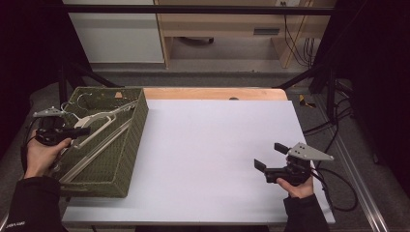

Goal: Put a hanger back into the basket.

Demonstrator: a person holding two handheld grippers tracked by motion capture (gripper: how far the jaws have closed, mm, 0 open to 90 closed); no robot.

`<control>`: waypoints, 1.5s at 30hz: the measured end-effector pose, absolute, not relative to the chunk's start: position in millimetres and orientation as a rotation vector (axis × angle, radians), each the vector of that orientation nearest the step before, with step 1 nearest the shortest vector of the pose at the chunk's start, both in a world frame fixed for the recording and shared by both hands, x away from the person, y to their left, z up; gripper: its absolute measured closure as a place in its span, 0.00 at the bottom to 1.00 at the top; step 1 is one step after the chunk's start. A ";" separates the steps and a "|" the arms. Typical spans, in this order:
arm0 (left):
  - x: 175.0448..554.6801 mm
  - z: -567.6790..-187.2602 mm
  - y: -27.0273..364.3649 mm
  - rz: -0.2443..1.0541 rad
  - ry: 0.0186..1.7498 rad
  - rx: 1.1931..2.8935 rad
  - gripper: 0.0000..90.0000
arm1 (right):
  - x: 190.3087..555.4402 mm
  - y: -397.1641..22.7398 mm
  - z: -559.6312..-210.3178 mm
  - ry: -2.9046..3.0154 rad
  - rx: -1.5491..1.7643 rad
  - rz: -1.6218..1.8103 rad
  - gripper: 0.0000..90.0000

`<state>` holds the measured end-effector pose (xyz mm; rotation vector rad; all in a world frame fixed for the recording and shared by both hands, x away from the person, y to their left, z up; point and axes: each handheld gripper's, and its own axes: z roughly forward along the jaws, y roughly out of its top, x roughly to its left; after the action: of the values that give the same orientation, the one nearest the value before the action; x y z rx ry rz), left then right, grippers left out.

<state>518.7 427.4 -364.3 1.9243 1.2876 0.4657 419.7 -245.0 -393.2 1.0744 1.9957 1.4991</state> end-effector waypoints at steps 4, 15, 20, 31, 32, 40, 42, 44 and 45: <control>517.6 -366.8 434.9 0.520 1.399 1.893 0.86 | 419.7 -244.3 -393.1 1.997 1.069 1.499 0.04; 507.3 -365.6 442.1 0.595 1.502 1.741 0.51 | 420.4 -242.5 -394.1 2.007 1.072 1.497 0.04; 496.4 -349.0 422.1 0.628 1.389 1.724 0.43 | 420.0 -243.1 -393.8 2.006 1.066 1.499 0.04; 458.7 -333.0 358.6 0.600 1.086 1.686 0.12 | 418.7 -245.4 -391.8 1.986 1.064 1.512 0.03; 453.0 -333.8 349.7 0.602 1.052 1.692 0.10 | 418.7 -245.7 -391.6 1.987 1.065 1.511 0.03; 437.8 -344.8 309.7 0.573 0.927 1.753 0.07 | 416.8 -247.4 -390.1 1.976 1.071 1.526 0.03; 437.0 -346.8 304.4 0.567 0.918 1.753 0.07 | 416.7 -248.1 -389.8 1.977 1.065 1.525 0.03; 435.7 -351.1 294.4 0.564 0.905 1.774 0.06 | 416.3 -249.1 -389.6 1.971 1.066 1.528 0.03; 434.5 -355.5 286.3 0.578 0.892 1.803 0.06 | 416.3 -249.4 -389.6 1.971 1.067 1.526 0.03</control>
<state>434.5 286.3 -355.5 1.8028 0.8924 0.5779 416.3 -249.4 -389.6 1.0666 1.9707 1.5261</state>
